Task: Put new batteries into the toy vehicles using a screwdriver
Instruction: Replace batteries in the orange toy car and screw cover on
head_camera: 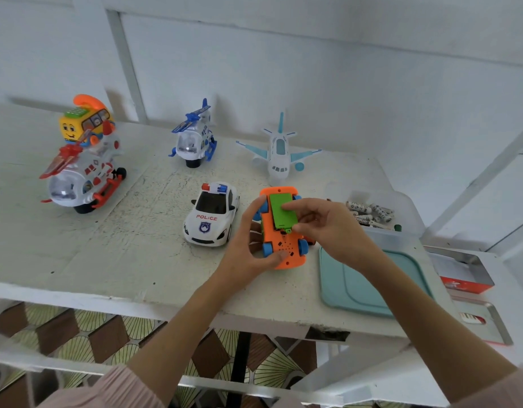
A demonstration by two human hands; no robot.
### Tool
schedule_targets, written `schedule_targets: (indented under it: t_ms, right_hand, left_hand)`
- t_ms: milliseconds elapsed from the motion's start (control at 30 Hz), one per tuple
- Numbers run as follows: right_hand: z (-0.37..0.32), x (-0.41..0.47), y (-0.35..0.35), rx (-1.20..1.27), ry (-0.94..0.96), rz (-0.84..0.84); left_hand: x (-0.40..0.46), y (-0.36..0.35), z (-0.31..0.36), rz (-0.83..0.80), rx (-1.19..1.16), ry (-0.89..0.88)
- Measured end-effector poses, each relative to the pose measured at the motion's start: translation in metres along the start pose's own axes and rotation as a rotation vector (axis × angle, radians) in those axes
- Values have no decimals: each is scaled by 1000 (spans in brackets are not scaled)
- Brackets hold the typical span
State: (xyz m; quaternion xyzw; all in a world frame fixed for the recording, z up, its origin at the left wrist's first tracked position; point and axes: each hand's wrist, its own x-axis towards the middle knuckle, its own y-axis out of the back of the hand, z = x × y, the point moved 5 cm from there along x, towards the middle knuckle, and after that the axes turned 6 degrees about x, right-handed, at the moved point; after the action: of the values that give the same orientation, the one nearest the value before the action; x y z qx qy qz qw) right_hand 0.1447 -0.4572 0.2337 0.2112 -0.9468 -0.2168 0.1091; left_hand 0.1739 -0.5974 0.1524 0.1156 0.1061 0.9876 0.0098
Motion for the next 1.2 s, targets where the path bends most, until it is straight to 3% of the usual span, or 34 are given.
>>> schedule_targets:
  t_ms: [100, 267, 1067, 1200]
  right_hand:
    - [2, 1, -1, -224, 91, 60]
    - [5, 0, -7, -364, 195, 97]
    - [-3, 9, -13, -563, 163, -63]
    - [-2, 8, -10, -507, 154, -85]
  left_hand:
    - [1, 0, 0, -1, -1, 2]
    - [1, -1, 1, -2, -8, 3]
    - [3, 0, 0, 14, -11, -2]
    - [3, 0, -2, 18, -1, -5]
